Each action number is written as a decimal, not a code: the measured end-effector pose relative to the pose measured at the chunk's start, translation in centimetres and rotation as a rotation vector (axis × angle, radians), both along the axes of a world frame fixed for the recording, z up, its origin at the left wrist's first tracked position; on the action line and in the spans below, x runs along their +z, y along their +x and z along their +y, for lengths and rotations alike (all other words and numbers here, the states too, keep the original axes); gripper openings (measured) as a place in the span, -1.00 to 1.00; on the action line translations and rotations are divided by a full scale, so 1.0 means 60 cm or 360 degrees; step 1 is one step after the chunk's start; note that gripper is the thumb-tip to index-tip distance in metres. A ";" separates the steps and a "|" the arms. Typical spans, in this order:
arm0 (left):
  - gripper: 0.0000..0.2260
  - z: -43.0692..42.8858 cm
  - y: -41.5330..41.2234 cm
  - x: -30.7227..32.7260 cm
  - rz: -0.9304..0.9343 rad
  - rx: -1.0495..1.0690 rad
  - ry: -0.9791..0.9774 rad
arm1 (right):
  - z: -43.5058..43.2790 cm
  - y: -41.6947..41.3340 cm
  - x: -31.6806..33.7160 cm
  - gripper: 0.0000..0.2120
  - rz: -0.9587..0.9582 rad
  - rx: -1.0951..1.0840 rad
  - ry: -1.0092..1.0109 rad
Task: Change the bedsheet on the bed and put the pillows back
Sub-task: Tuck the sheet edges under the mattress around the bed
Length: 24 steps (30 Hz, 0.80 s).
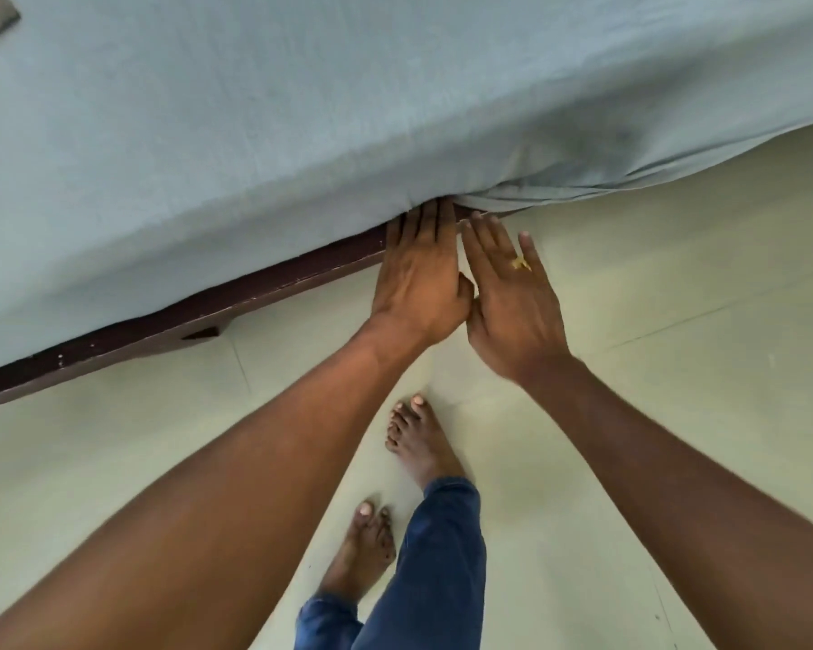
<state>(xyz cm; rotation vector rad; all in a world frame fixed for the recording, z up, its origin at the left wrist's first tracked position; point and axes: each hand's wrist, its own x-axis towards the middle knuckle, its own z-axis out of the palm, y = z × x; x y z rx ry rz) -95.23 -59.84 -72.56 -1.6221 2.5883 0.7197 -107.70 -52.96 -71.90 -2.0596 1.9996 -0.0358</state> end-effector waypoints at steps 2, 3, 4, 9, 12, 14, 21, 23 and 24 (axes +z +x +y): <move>-0.26 0.019 0.008 0.010 0.0051 0.0008 0.0013 | -0.080 -0.007 -0.005 -0.40 0.0069 -0.0072 -0.0057; -0.28 0.029 0.019 0.016 0.0122 0.0030 0.0017 | -0.110 -0.009 -0.008 -0.50 0.0080 -0.0135 -0.0084; -0.31 0.042 0.031 0.024 0.0184 0.0062 0.0010 | -0.125 -0.010 -0.010 -0.56 0.0093 -0.0159 -0.0085; -0.41 0.119 0.066 0.064 0.0275 0.0074 0.0036 | -0.094 -0.039 0.010 -0.31 0.0042 0.0112 0.0113; -0.39 0.043 0.034 0.052 0.0234 0.0155 0.0109 | -0.075 -0.041 0.048 -0.40 -0.0146 0.0031 -0.0060; -0.42 -0.007 -0.002 0.040 0.0174 0.0138 0.0166 | -0.026 -0.038 0.063 -0.41 -0.0224 0.0025 -0.0111; -0.34 0.001 -0.017 0.037 0.0038 0.0133 0.0138 | -0.127 -0.095 0.010 -0.48 0.0187 -0.0023 0.0046; -0.37 0.004 -0.016 0.048 0.0067 0.0177 0.0119 | -0.114 -0.096 0.008 -0.44 0.0179 0.0032 0.0103; -0.36 0.008 -0.017 0.051 0.0053 0.0158 0.0128 | -0.092 -0.100 0.014 -0.35 0.0173 0.0077 0.0142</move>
